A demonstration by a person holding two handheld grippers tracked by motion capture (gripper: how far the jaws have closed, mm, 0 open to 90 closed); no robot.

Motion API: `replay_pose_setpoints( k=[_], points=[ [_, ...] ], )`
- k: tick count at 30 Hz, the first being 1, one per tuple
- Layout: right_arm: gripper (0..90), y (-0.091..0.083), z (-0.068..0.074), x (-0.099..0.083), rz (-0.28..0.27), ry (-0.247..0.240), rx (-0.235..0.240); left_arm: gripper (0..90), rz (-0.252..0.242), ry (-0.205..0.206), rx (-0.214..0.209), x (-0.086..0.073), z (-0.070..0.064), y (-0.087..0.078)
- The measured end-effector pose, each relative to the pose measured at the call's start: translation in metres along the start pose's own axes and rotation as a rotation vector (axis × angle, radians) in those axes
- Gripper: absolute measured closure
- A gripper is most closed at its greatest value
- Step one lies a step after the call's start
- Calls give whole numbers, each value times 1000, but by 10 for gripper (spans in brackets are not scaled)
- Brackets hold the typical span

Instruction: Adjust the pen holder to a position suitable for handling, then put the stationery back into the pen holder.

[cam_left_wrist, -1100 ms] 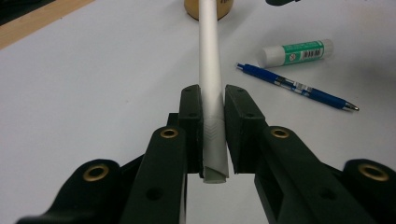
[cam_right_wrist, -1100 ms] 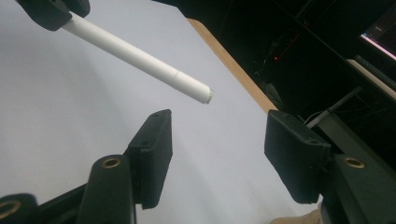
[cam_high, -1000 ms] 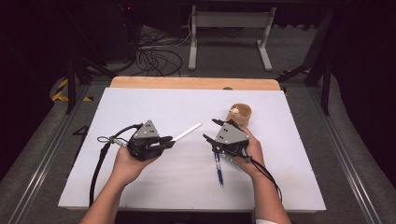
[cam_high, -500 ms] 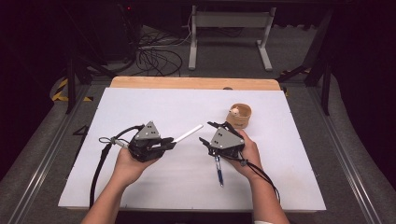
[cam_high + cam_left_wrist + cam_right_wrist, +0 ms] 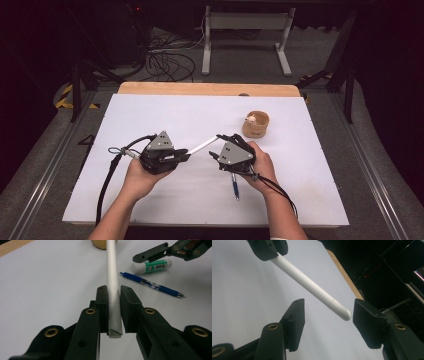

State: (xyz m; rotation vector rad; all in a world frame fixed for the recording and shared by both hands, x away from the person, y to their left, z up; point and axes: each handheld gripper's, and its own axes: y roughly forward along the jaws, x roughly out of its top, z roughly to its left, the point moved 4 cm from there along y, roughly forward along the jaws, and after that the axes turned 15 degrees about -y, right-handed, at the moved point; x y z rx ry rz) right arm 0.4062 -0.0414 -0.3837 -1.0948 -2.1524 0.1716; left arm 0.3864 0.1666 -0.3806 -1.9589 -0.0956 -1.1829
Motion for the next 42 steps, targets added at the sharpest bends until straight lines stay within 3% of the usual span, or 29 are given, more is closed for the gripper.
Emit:
replay_pose_setpoints(
  k=[5,7,11,12,15,21,22,25,29,31,33,39,42],
  points=[
    [445,3,4,2,11,-38,1,780,4,0,-3,0,-1,2],
    [457,7,9,5,26,-86,8,780,9,-2,-6,-1,-2,3],
    [466,10,13,8,37,-126,13,780,16,0,-10,-1,-4,6],
    [472,11,16,9,49,-161,20,780,19,-2,-10,-2,-4,6],
    [476,14,19,11,55,-164,18,780,21,1,-15,-2,-6,7],
    [540,17,24,13,75,-245,16,780,19,-2,-34,-1,-9,8],
    [548,18,25,13,71,-237,3,780,18,-4,-37,-1,-10,8],
    [572,18,27,14,78,-279,22,779,16,-12,-53,-1,-11,9],
    [623,20,29,15,72,-268,-6,779,17,-12,-58,-1,-12,9],
    [659,19,29,14,77,-300,13,779,13,-15,-62,-1,-12,9],
    [688,20,30,14,72,-288,-4,778,9,-19,-66,-1,-12,8],
    [753,22,35,13,85,-328,27,769,-20,-18,-74,0,-9,5],
    [788,24,37,14,74,-300,20,708,-39,-23,-62,1,-8,3]
  ],
)
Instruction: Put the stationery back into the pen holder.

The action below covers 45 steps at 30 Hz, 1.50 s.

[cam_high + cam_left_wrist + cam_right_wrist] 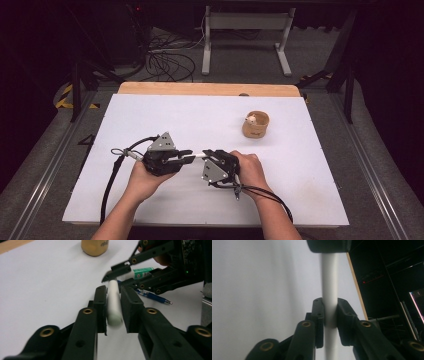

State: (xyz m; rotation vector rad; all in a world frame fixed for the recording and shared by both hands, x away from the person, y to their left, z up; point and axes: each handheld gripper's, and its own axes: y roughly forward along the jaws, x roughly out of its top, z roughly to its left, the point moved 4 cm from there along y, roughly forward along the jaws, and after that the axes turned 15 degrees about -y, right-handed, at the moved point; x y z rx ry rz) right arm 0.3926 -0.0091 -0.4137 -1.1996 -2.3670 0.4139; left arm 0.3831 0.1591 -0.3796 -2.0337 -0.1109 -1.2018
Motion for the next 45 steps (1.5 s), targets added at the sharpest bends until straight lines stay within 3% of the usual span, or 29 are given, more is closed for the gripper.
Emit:
replay_pose_setpoints(
  k=[1,7,10,12,15,22,24,34,35,45],
  points=[
    [789,0,-1,-2,-7,21,-3,614,-10,-3,11,0,1,0],
    [789,-1,-3,-8,8,47,4,521,-49,-7,42,1,5,-3],
    [789,1,-5,-12,10,124,-16,469,-59,-2,57,1,6,-4],
    [789,0,-6,-14,9,124,-12,455,-75,-5,62,1,7,-6],
    [789,-1,-11,-19,8,215,-37,368,-87,7,85,0,9,-9],
    [789,-2,-16,-28,9,312,-47,320,-123,-8,116,-4,15,-17],
    [789,-4,-19,-32,6,351,-58,306,-115,-10,119,-7,16,-18],
    [789,-8,-25,-43,0,448,-71,285,-105,-18,150,-21,28,-27],
    [789,-8,-27,-45,-5,478,-76,279,-108,-14,156,-23,29,-29],
    [789,-13,-33,-57,-21,564,-102,262,-103,-25,179,-35,38,-36]
  ],
)
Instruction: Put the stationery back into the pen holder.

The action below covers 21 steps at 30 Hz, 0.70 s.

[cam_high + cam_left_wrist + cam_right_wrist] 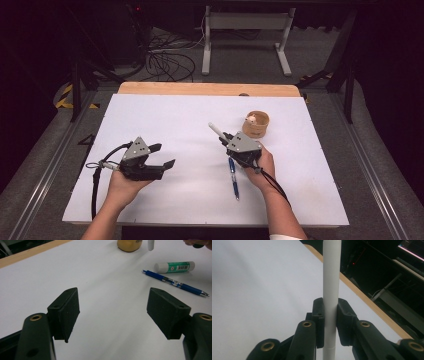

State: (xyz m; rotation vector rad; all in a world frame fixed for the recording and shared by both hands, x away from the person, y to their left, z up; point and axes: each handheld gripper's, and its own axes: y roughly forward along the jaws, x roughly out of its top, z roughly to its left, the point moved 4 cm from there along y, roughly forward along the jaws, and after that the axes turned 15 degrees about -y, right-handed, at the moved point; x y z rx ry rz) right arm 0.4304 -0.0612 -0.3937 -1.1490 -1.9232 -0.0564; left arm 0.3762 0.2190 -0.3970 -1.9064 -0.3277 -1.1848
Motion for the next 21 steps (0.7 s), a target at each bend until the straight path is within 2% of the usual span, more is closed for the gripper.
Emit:
replay_pose_setpoints(
  k=[7,11,12,21],
  points=[
    [789,-4,-13,-6,-14,64,-32,254,-2,-10,-2,-1,3,-2],
    [789,-6,-18,-8,-15,81,-46,253,-3,-13,-4,-1,4,-2],
    [789,-7,-23,-10,-21,100,-54,251,-2,-14,-4,-1,4,-2],
    [790,-11,-40,-18,-13,169,-88,251,-6,-18,-4,-1,5,-2]
  ],
)
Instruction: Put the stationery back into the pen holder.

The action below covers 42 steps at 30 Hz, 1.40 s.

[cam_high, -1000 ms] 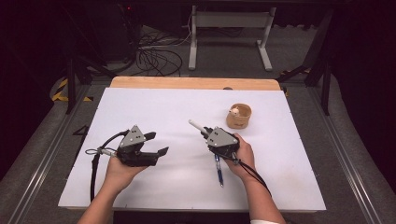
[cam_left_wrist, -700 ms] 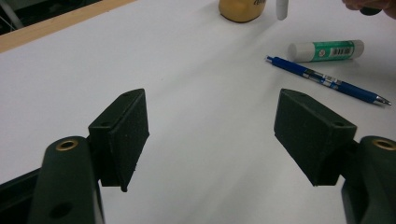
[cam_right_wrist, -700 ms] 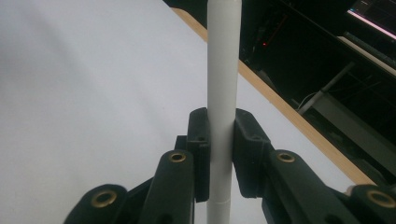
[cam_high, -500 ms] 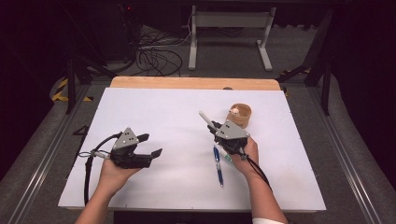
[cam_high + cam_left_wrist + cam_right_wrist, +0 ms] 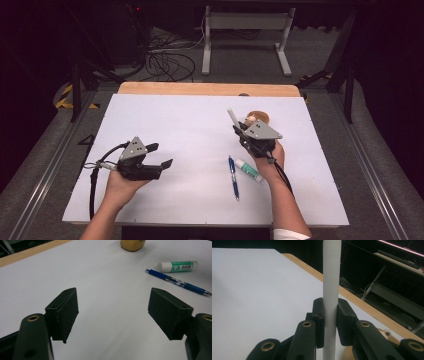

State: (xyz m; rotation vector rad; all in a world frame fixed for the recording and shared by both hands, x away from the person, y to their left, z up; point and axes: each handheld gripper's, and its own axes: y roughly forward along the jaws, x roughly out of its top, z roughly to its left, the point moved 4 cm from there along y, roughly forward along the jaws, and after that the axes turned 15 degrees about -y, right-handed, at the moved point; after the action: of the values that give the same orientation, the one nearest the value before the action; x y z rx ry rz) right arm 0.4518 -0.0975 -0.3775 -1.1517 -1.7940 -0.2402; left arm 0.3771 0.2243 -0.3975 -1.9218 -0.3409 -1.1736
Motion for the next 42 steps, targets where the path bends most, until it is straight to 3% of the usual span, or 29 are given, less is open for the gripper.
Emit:
replay_pose_setpoints(
  k=[17,22,42],
  points=[
    [789,-3,-34,-7,42,55,-39,252,8,-2,-3,0,0,0],
    [789,-2,-42,-6,60,52,-52,255,16,-5,-12,-1,-1,1],
    [789,6,-60,-18,50,106,-133,255,10,-3,-7,-1,0,2]
  ],
)
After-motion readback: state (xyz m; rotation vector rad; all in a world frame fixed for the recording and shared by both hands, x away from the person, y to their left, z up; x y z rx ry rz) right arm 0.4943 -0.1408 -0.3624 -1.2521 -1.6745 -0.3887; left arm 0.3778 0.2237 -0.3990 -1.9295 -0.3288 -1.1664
